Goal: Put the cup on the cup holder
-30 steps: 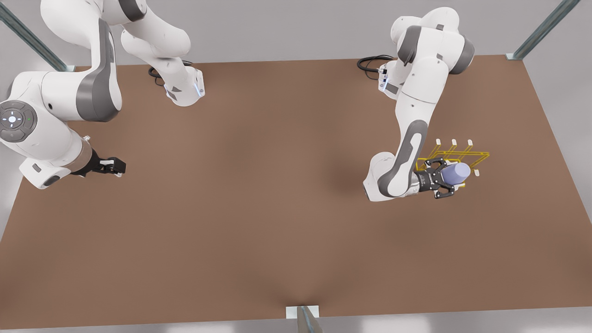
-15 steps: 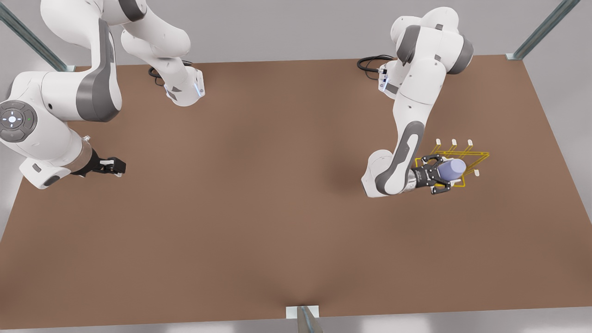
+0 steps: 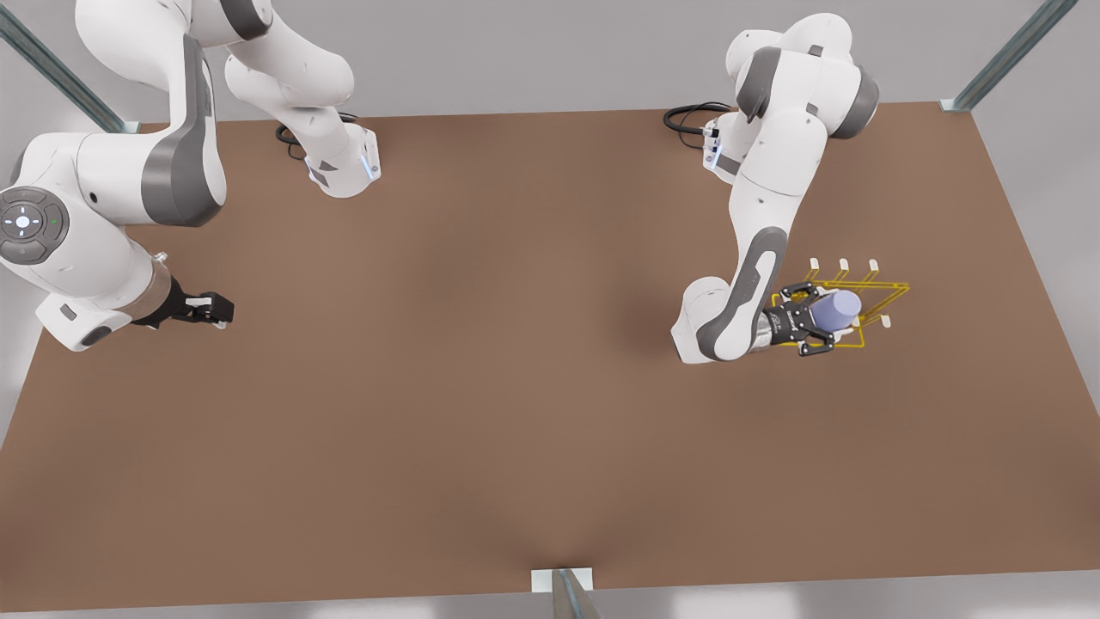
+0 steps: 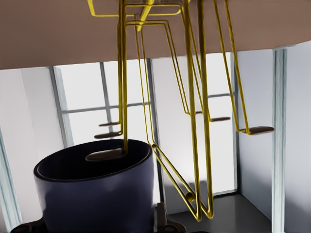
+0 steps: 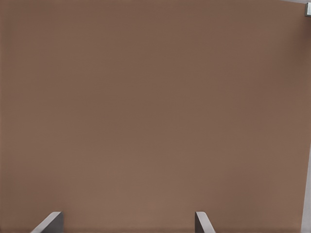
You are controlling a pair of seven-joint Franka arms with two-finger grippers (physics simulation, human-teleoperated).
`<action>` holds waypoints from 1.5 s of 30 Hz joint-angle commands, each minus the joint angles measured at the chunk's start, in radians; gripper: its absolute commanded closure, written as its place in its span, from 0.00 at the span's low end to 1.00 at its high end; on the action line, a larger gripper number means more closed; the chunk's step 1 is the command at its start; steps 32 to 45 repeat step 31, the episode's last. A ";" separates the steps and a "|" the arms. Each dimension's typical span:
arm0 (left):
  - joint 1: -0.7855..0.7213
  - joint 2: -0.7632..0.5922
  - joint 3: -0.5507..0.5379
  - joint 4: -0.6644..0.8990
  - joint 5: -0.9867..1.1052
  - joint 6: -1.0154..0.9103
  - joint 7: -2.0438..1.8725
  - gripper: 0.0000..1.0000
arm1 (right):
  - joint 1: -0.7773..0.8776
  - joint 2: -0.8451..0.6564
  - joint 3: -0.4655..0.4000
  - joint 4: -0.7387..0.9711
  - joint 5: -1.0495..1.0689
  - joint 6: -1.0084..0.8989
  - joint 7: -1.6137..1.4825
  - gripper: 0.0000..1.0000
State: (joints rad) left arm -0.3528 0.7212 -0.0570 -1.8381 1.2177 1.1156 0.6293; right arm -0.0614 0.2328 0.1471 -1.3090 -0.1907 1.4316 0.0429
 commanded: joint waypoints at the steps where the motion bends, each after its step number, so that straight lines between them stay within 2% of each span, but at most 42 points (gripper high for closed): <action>1: 0.000 0.004 0.002 -0.001 -0.001 0.000 -0.060 0.00 | 0.000 -0.001 0.000 0.000 0.000 0.000 0.000 0.00; 7: -0.015 0.011 0.000 0.006 -0.007 -0.010 -0.060 0.00 | 0.000 -0.001 0.000 0.000 0.000 0.000 0.000 0.00; 8: -0.020 0.011 0.000 0.048 -0.007 -0.011 -0.045 0.00 | 0.000 -0.001 0.000 0.000 0.000 0.000 0.000 0.00; 11: -0.034 -0.063 -0.024 0.387 -0.095 -0.025 0.095 0.00 | 0.000 -0.001 0.000 0.000 0.000 0.000 0.000 0.00; 12: -0.029 -0.092 -0.032 0.566 -0.262 -0.022 0.095 0.00 | 0.000 -0.001 0.000 0.000 0.000 0.000 0.000 0.00; 13: 0.005 -0.080 -0.024 0.792 -0.518 -0.001 0.070 0.00 | 0.000 -0.001 0.000 0.000 0.000 0.000 0.000 0.00; 14: 0.087 -0.082 -0.024 0.876 -0.806 0.075 -0.112 0.00 | 0.000 -0.001 0.000 0.000 0.000 0.000 0.000 0.00; 15: 0.193 -0.086 -0.024 0.893 -1.173 0.187 -0.598 0.00 | 0.003 -0.001 0.002 0.000 0.004 0.000 -0.002 0.00; 16: 0.212 -0.097 -0.024 0.899 -1.216 0.263 -0.841 0.00 | 0.003 0.002 0.003 -0.001 0.004 0.003 -0.001 0.00; 18: 0.259 -0.247 -0.017 0.910 -1.215 0.208 -0.832 0.00 | -0.011 0.042 0.005 0.000 0.016 -0.002 -0.011 0.00; 20: 0.291 -0.529 -0.017 0.637 -1.216 0.223 -0.720 0.00 | -0.008 0.042 0.003 0.000 0.011 -0.002 -0.009 0.00; 22: 0.293 -0.595 -0.017 0.508 -1.215 0.316 -0.715 0.00 | -0.002 0.057 0.002 0.000 0.014 -0.002 0.000 0.00; 45: 0.293 -0.605 -0.011 0.502 -1.216 0.313 -0.704 0.00 | -0.006 0.065 0.000 -0.006 0.019 -0.003 -0.005 0.00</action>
